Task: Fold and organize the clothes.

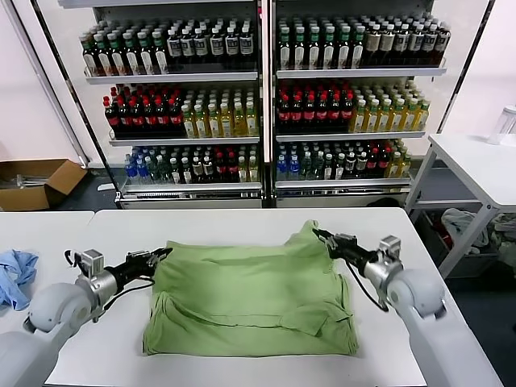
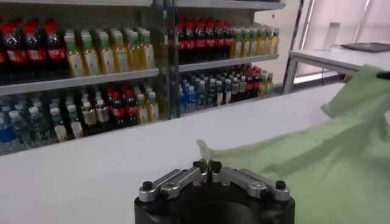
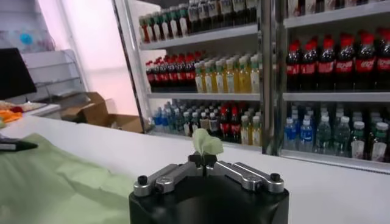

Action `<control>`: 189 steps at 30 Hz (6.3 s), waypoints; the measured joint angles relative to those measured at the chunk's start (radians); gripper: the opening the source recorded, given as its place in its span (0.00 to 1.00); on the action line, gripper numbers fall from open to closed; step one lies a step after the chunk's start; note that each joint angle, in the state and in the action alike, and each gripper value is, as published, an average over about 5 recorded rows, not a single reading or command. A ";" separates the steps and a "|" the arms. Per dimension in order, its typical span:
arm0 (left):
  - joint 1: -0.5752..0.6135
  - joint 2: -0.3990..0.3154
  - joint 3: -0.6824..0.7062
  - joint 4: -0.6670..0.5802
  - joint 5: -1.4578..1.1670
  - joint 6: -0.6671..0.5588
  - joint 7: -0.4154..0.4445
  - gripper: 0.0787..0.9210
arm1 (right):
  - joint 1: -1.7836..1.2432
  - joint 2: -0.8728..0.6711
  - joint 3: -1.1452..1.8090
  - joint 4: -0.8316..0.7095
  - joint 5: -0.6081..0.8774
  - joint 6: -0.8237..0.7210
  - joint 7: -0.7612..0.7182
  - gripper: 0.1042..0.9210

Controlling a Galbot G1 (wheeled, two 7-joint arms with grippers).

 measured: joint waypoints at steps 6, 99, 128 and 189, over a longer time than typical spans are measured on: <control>0.128 0.019 -0.076 -0.084 -0.001 0.028 -0.022 0.02 | -0.164 -0.013 0.076 0.086 -0.002 0.018 0.002 0.00; 0.428 -0.125 -0.355 -0.157 0.189 -0.065 -0.440 0.01 | -0.453 0.076 0.442 0.084 0.109 0.347 0.019 0.88; 0.415 -0.115 -0.264 -0.377 0.234 -0.224 -0.284 0.01 | -0.453 0.077 0.418 0.133 0.090 0.329 0.015 0.88; 0.233 -0.070 -0.112 -0.027 -0.039 0.059 -0.235 0.88 | -0.487 0.078 0.440 0.206 0.093 0.311 0.020 0.88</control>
